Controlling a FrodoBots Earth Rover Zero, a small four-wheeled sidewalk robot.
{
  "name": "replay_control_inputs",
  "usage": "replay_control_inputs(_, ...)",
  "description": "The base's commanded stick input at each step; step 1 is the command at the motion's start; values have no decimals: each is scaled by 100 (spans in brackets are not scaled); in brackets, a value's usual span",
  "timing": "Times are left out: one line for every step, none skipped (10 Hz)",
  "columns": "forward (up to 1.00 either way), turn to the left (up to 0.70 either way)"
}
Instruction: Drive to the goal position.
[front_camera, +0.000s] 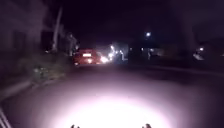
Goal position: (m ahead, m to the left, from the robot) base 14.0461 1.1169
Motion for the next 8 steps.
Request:
replay_control_inputs(85, 0)
replay_control_inputs(85, 0)
replay_control_inputs(85, 0)
replay_control_inputs(85, 0)
replay_control_inputs(85, 0)
replay_control_inputs(85, 0)
replay_control_inputs(85, 0)
replay_control_inputs(85, 0)
